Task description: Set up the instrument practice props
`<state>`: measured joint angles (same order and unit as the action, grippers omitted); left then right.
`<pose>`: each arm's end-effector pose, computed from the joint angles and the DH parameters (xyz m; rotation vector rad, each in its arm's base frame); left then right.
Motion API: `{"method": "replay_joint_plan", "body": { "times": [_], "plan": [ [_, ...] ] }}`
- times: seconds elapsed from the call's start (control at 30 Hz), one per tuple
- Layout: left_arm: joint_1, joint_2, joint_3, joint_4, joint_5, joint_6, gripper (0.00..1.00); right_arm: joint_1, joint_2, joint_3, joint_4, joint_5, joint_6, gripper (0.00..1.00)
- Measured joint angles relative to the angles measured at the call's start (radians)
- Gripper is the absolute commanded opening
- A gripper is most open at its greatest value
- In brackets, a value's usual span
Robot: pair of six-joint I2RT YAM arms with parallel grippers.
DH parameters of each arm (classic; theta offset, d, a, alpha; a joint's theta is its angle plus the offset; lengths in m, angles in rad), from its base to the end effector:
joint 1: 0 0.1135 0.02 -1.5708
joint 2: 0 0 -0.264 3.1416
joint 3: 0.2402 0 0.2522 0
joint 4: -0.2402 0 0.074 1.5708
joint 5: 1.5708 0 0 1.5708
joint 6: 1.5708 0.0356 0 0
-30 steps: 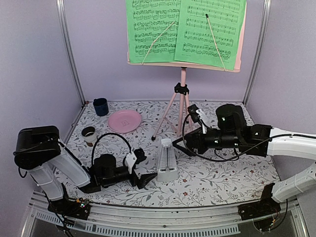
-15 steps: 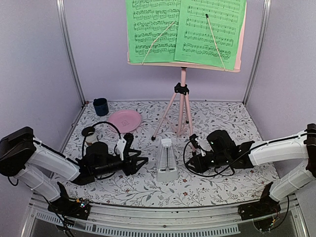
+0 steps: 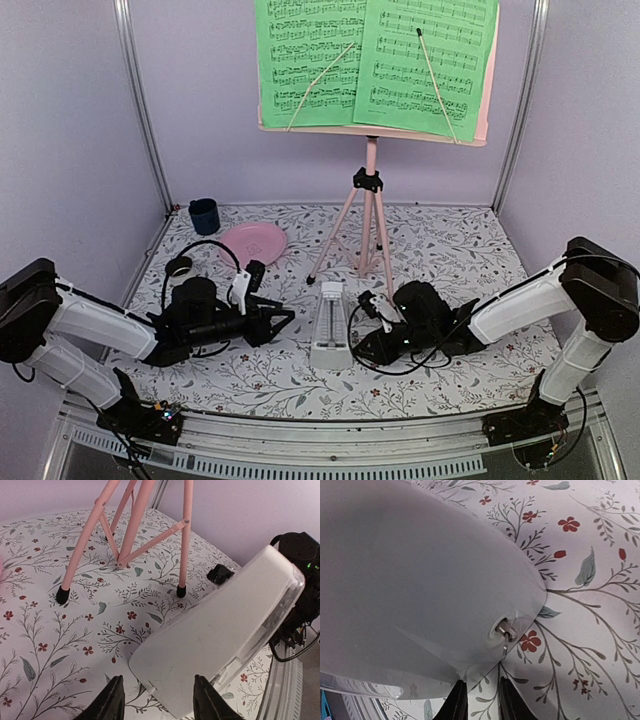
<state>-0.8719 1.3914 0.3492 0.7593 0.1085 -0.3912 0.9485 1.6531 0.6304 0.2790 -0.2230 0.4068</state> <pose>0.1600 -0.1964 0.1615 0.5462 1.8915 -0.9581 0.1688 0.2488 0.1252 -0.7813 2.3581 0.8991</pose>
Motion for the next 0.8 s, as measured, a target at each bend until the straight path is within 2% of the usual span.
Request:
{"method": "replay_joint_plan", "body": {
  "times": [0.13,0.27,0.33,0.5,0.63,0.67,0.73,0.8],
  "plan": [
    [0.003,0.0,0.011,-0.018,0.019,-0.004,0.56,0.041,0.046,0.024,0.03,-0.005,0.016,0.23],
    [0.005,-0.002,0.011,-0.024,0.048,-0.005,0.8,0.085,0.058,0.039,0.07,-0.015,0.031,0.25],
    [0.005,-0.012,0.011,-0.028,0.064,0.003,0.87,0.101,0.058,0.041,0.098,-0.019,0.043,0.26],
    [-0.035,-0.062,0.02,-0.073,0.031,0.032,0.91,0.111,0.025,0.003,0.163,-0.017,0.056,0.34],
    [-0.097,-0.075,0.024,-0.076,-0.026,0.031,0.95,0.111,-0.09,-0.076,0.192,-0.002,0.058,0.42],
    [-0.12,-0.075,0.026,-0.08,-0.054,0.029,0.98,0.109,-0.121,-0.094,0.197,0.005,0.057,0.45],
    [-0.153,-0.07,0.037,-0.093,-0.096,0.026,0.99,0.103,-0.174,-0.124,0.203,0.013,0.061,0.53],
    [-0.182,-0.056,0.064,-0.106,-0.135,0.021,0.99,0.094,-0.219,-0.151,0.204,0.024,0.063,0.66]
  ]
}}
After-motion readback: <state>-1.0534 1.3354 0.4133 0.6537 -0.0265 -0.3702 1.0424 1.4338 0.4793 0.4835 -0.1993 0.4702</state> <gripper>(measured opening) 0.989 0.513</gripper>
